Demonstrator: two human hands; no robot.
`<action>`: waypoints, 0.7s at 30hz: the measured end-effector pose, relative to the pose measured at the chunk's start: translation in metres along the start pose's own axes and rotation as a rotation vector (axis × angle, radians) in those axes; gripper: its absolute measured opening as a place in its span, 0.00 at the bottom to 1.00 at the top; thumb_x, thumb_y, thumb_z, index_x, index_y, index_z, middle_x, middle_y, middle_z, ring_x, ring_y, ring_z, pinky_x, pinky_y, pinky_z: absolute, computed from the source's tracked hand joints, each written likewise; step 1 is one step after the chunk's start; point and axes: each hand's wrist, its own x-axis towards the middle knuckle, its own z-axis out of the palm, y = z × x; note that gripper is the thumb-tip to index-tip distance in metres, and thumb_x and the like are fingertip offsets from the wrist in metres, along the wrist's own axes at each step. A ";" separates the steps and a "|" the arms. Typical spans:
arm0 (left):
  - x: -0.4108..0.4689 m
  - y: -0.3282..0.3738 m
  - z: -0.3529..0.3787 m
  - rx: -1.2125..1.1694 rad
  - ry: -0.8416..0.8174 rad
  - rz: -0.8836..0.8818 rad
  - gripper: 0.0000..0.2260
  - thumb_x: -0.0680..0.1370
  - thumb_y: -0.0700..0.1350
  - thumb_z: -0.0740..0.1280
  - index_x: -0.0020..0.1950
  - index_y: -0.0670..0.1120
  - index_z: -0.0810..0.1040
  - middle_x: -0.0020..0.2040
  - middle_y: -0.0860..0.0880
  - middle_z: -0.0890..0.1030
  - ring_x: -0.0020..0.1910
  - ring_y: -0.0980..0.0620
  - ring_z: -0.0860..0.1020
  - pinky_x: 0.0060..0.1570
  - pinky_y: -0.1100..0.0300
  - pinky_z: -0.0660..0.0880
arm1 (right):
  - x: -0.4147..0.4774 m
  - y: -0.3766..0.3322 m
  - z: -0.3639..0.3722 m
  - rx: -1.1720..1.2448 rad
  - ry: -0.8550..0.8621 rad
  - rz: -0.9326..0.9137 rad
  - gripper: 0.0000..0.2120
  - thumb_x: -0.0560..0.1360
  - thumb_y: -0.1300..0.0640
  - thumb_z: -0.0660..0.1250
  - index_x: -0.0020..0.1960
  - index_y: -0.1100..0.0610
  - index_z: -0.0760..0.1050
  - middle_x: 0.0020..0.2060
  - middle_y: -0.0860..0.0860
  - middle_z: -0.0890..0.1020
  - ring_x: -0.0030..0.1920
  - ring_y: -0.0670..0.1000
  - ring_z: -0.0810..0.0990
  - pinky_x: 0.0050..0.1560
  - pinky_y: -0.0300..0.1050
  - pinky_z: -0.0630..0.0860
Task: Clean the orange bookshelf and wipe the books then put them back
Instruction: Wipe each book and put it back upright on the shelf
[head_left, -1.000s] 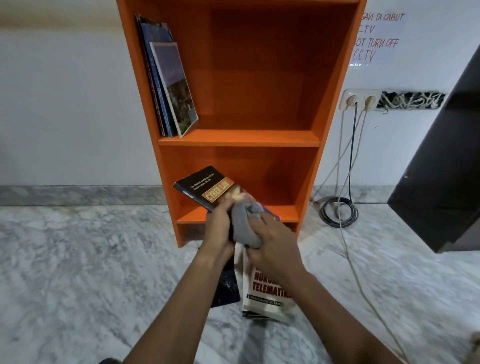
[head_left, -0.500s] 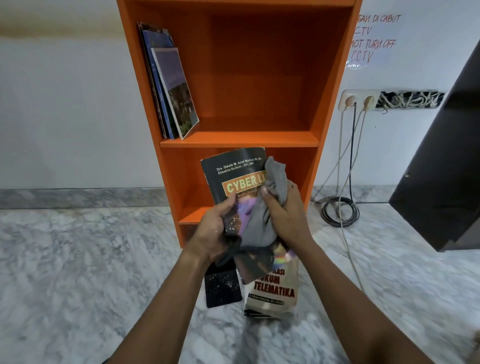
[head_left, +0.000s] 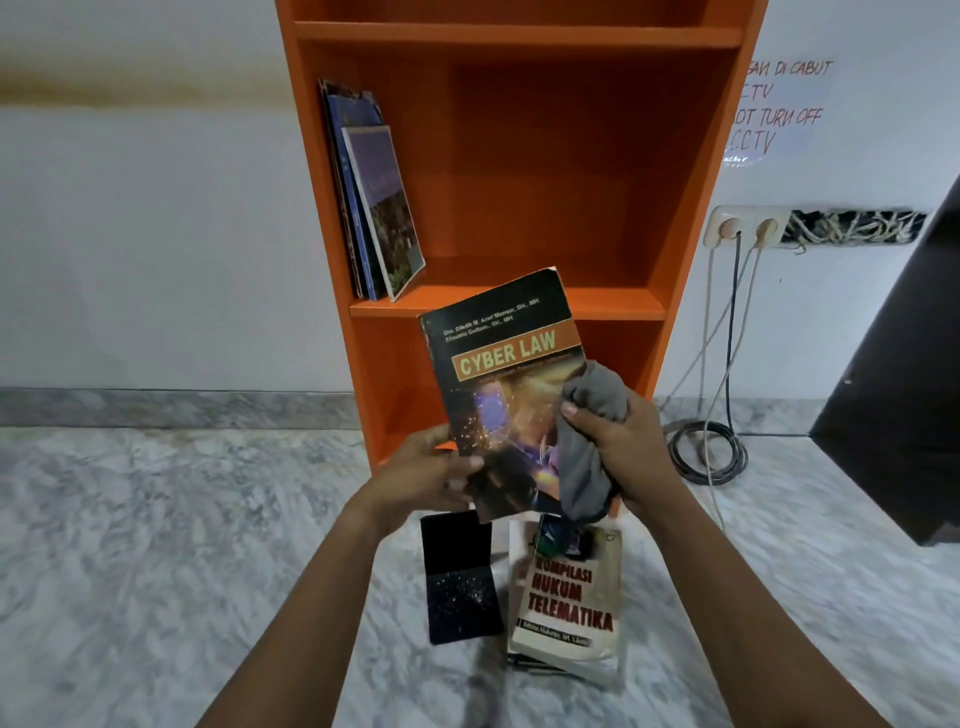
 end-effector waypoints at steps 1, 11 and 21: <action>0.000 -0.001 0.000 -0.047 0.006 0.041 0.11 0.79 0.38 0.70 0.61 0.46 0.80 0.52 0.42 0.85 0.50 0.43 0.85 0.53 0.41 0.82 | 0.004 -0.005 0.003 0.002 0.015 -0.026 0.09 0.76 0.66 0.72 0.53 0.55 0.82 0.49 0.53 0.87 0.52 0.55 0.86 0.56 0.53 0.82; 0.053 0.079 -0.050 0.073 0.403 0.451 0.08 0.78 0.37 0.71 0.53 0.50 0.81 0.50 0.47 0.84 0.50 0.48 0.85 0.43 0.49 0.85 | 0.105 -0.064 0.060 -0.459 0.264 -0.324 0.17 0.74 0.45 0.72 0.61 0.47 0.77 0.52 0.44 0.82 0.53 0.48 0.81 0.52 0.48 0.78; 0.172 0.138 -0.098 0.294 0.868 0.494 0.06 0.78 0.40 0.70 0.53 0.47 0.78 0.48 0.52 0.80 0.47 0.52 0.80 0.41 0.64 0.78 | 0.195 -0.071 0.120 -0.544 0.285 -0.408 0.12 0.75 0.45 0.67 0.57 0.46 0.76 0.45 0.46 0.81 0.46 0.52 0.81 0.44 0.53 0.80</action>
